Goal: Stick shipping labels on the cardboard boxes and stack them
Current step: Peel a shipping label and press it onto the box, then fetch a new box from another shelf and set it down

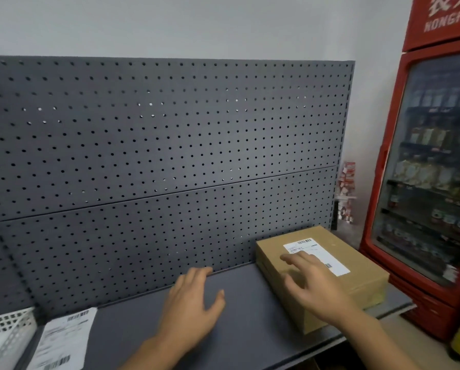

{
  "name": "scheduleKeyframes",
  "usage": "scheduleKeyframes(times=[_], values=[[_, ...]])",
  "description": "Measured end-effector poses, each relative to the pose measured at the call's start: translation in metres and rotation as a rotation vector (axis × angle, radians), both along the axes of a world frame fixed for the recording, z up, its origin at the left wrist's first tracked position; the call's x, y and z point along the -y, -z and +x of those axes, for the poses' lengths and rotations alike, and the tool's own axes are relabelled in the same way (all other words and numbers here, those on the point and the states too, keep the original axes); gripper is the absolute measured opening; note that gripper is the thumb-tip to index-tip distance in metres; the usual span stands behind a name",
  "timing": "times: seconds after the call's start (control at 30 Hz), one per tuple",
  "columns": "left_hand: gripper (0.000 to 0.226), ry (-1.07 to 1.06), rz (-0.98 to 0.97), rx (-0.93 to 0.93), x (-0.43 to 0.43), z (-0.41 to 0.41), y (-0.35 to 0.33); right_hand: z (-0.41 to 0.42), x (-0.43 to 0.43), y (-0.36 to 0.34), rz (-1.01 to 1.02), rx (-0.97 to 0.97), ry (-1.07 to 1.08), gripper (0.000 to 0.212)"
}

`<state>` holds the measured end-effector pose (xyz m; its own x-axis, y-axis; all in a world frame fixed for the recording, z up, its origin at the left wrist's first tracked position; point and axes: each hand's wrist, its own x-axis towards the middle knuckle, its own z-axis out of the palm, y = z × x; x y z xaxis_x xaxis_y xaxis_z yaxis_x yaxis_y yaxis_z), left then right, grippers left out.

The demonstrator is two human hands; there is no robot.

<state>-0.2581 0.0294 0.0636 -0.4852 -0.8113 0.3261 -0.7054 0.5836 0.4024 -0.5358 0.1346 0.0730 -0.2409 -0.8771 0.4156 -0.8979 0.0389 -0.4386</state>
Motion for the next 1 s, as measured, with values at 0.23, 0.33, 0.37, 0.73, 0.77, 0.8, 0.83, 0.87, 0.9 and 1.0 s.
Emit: scheduleKeyframes(times=[0.23,0.33,0.37,0.73,0.77,0.8,0.83,0.87,0.9,1.0], values=[[0.074,-0.104,-0.012,-0.029,-0.003,0.063,-0.015,0.057,0.024,-0.001,-0.047,0.118,-0.141,0.051],[0.062,-0.158,-0.013,-0.04,-0.005,0.095,-0.02,0.082,0.033,-0.001,-0.061,0.155,-0.187,0.052],[0.059,-0.178,-0.021,-0.047,-0.006,0.106,-0.022,0.091,0.036,-0.002,-0.055,0.15,-0.201,0.052],[0.061,-0.398,-0.077,-0.059,-0.024,0.228,-0.03,0.207,0.073,-0.011,0.022,0.146,-0.398,0.047],[0.058,-0.414,-0.082,-0.058,-0.026,0.24,-0.031,0.219,0.075,-0.012,0.029,0.153,-0.417,0.047],[0.058,-0.429,-0.084,-0.057,-0.028,0.25,-0.032,0.23,0.079,-0.011,0.034,0.156,-0.436,0.047],[0.059,-0.439,-0.084,-0.059,-0.029,0.261,-0.033,0.242,0.082,-0.01,0.038,0.153,-0.453,0.047],[0.059,-0.446,-0.079,-0.064,-0.031,0.271,-0.035,0.253,0.086,-0.011,0.045,0.154,-0.469,0.049],[0.059,-0.453,-0.077,-0.075,-0.033,0.282,-0.036,0.264,0.09,-0.011,0.048,0.155,-0.484,0.051],[0.054,-0.475,-0.088,-0.118,-0.037,0.311,-0.041,0.299,0.101,-0.012,0.041,0.161,-0.526,0.057]])
